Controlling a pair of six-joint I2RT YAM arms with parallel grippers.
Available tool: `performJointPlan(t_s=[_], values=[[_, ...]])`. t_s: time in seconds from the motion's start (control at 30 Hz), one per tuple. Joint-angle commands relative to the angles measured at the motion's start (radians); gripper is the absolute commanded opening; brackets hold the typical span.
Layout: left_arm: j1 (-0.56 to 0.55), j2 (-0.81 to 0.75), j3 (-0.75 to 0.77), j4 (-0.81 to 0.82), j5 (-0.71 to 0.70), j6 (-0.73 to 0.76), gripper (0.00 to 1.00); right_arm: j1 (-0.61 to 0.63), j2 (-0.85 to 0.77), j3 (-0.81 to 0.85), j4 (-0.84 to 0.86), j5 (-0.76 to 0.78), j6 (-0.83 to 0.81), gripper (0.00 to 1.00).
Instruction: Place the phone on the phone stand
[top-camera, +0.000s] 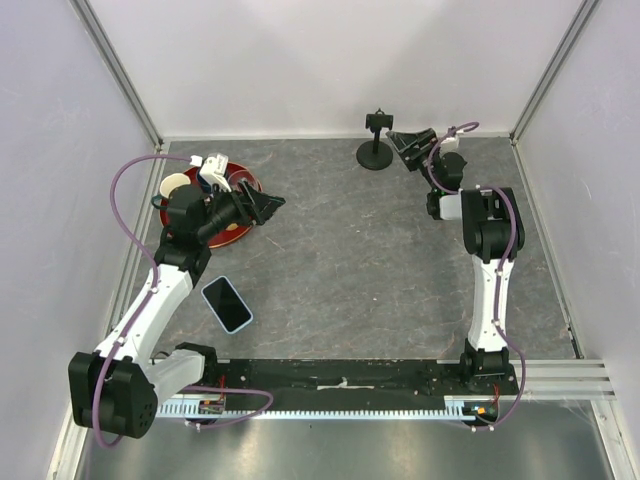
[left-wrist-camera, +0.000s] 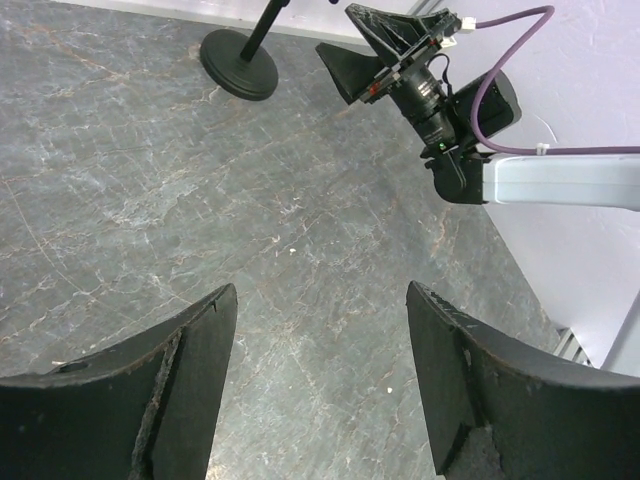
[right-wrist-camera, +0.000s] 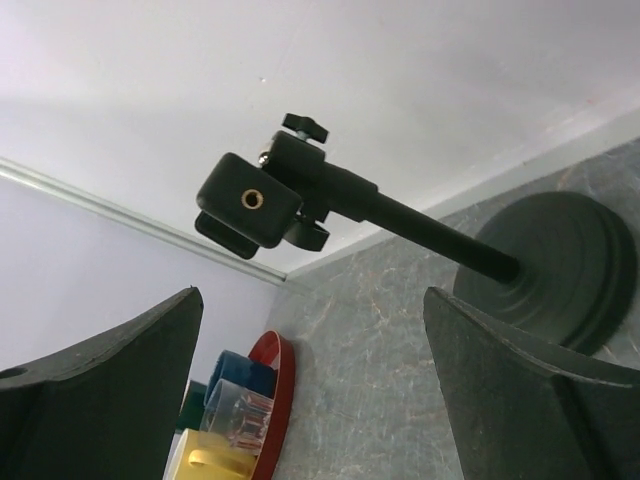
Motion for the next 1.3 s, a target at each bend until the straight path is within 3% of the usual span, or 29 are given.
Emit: performJointPlan(t_s=[0.0, 0.17, 0.57, 1.07, 1.27], values=[[0.003, -0.004, 0.027, 0.058, 0.045, -0.041, 0.75, 0.006, 0.017, 0.062, 0.150, -0.045, -0.073, 0.98], [0.003, -0.001, 0.025, 0.069, 0.057, -0.071, 0.74, 0.009, 0.046, 0.176, -0.006, -0.104, -0.161, 0.95], [0.003, 0.002, 0.019, 0.066, 0.056, -0.078, 0.71, 0.032, 0.032, 0.191, -0.043, -0.122, -0.270, 0.87], [0.004, 0.033, 0.027, 0.066, 0.076, -0.091, 0.66, 0.038, 0.089, 0.274, -0.049, -0.099, -0.294, 0.80], [0.007, 0.048, 0.034, 0.054, 0.080, -0.093, 0.64, 0.038, 0.087, 0.294, -0.073, -0.104, -0.321, 0.70]])
